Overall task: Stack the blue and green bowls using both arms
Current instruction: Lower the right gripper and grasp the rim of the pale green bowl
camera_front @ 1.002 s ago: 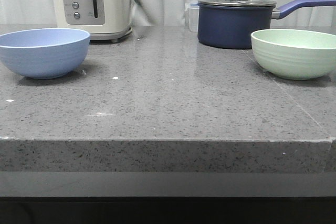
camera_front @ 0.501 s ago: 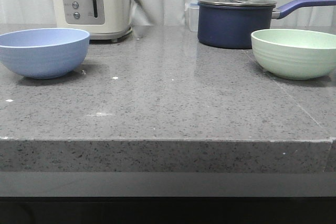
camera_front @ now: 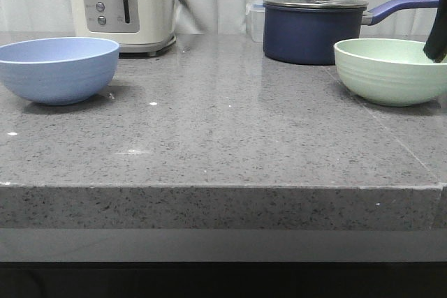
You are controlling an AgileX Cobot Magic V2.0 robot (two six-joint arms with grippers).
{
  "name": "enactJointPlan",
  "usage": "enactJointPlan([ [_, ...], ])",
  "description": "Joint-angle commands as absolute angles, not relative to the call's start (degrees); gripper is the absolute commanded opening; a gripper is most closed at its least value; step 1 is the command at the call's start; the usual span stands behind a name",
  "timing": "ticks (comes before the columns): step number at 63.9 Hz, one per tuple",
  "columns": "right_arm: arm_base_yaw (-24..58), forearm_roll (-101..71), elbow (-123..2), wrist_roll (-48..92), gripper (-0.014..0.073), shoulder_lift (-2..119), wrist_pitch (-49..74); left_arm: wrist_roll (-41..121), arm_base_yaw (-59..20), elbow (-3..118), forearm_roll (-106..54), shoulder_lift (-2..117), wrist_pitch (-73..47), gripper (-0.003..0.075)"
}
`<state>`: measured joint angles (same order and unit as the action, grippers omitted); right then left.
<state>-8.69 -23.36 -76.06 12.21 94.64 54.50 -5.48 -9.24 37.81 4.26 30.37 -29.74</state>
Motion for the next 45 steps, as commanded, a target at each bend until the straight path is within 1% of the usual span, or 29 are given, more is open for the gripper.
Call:
enactJointPlan([
  [1,-8.96,-25.23,-78.04,13.07,0.0374,93.04,52.53,-5.64,-9.66,39.47,4.29,30.9,-25.56,0.046],
  [8,-8.96,-25.23,-78.04,13.07,0.0283,93.58,52.62,-5.64,-9.66,39.47,4.29,30.9,-25.56,0.046],
  [14,-8.96,-25.23,-78.04,13.07,0.023,93.57,52.45,-5.64,-9.66,39.47,4.29,30.9,-25.56,0.046],
  [28,-8.96,-25.23,-78.21,13.07,0.0071,93.38,52.12,-5.64,-9.66,39.47,4.29,30.9,-25.56,0.046],
  [41,-8.96,-25.23,-78.21,13.07,-0.0042,92.89,52.35,-5.64,-9.66,39.47,4.29,30.9,-25.56,0.046],
  [45,-8.96,-25.23,-78.21,13.07,-0.0062,92.05,52.44,-5.64,-9.66,39.47,4.29,30.9,-25.56,0.046],
])
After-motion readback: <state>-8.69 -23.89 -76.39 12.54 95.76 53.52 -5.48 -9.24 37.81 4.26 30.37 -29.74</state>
